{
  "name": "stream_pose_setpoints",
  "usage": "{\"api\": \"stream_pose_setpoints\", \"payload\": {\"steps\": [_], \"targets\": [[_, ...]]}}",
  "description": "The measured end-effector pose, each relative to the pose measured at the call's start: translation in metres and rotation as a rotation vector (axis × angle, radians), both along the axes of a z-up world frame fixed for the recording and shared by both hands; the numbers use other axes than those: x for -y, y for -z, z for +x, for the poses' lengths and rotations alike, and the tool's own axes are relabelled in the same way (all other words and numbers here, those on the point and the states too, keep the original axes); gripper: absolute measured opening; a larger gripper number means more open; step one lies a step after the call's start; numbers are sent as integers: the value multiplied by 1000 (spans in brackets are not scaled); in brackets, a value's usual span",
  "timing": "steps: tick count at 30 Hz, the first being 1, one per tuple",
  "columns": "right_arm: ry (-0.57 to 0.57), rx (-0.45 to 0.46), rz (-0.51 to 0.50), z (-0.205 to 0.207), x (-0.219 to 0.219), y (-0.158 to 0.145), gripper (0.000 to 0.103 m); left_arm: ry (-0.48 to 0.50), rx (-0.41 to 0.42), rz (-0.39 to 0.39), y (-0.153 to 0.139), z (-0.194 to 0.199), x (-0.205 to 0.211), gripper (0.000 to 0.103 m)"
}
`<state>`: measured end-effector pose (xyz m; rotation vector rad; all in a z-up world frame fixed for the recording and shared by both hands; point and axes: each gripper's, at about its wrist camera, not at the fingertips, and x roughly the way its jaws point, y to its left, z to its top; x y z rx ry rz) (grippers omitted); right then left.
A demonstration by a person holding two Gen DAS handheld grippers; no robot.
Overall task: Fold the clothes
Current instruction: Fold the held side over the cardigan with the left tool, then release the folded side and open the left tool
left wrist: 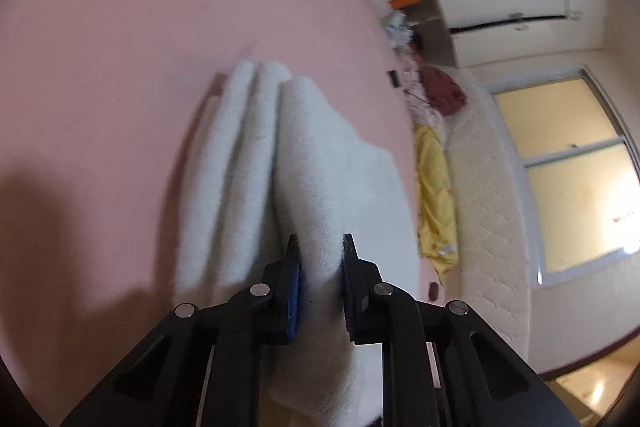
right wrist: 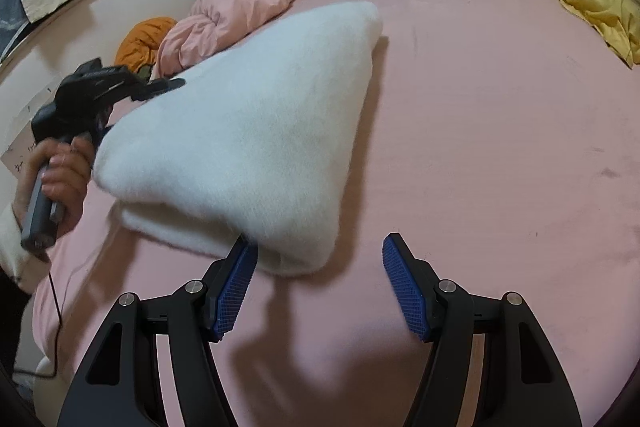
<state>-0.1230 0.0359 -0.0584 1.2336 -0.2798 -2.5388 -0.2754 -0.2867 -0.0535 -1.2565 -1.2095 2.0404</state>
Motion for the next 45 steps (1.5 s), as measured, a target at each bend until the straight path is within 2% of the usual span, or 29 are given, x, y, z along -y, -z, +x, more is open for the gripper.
{"api": "stream_pose_setpoints", "payload": {"steps": [3,5,7,8,9,10,11,13,15,17,18,19,20,22,25,27,28,29,30,32,35,38,40,42,45], "targets": [[5,-42,72,-7,11,-5,66,-45,-29,17,-2,8,8,16],[0,-65,133,-12,20,-6,74,-71,-32,17,3,10,15,16],[-23,-48,258,-21,35,5,74,-98,-26,20,11,12,22,16],[-34,-50,267,-23,37,8,71,-113,-2,34,20,12,25,16],[-35,-82,224,-21,35,2,64,-119,-3,57,23,13,28,16],[-38,-115,184,-19,34,-4,48,-124,-9,69,25,14,29,16],[-47,-152,181,-15,35,-9,38,-126,-29,50,23,15,29,16],[-62,-195,251,-9,45,-8,33,-137,-38,33,26,15,32,16],[-56,-157,242,-13,43,1,32,-163,4,96,39,15,37,16],[-47,-116,219,-18,39,8,32,-154,22,110,40,15,35,18],[-42,-136,214,-14,37,2,33,-145,18,108,35,18,36,20],[-42,-136,222,-12,36,1,41,-150,16,74,28,24,39,30],[-36,-104,247,-11,35,4,55,-170,9,-1,19,33,43,49],[-16,-42,210,-11,22,8,58,-205,-6,-157,0,53,51,67],[12,-21,81,-2,0,2,58,-227,-28,-415,-20,95,52,67],[21,-22,61,8,-6,-2,58,-277,-69,-486,-27,130,40,72],[25,-22,51,12,-9,-4,58,-304,-84,-518,-29,147,33,82],[23,-20,33,16,-10,-5,58,-334,-77,-537,-26,164,25,88],[19,-18,30,18,-9,-5,58,-361,-59,-544,-22,173,19,88],[9,-17,33,21,-6,-6,58,-417,-10,-524,-7,186,7,88],[-5,-19,44,23,0,-8,58,-507,55,-433,13,179,-5,86],[0,-16,47,24,0,-8,58,-579,8,-281,13,176,-5,82],[5,-10,41,26,-2,-7,58,-582,-25,-196,9,174,-6,82],[10,-8,40,25,-4,-6,58,-576,-22,-97,13,168,-7,82],[17,9,35,23,-6,-2,58,-634,-32,63,20,175,1,82]]}}
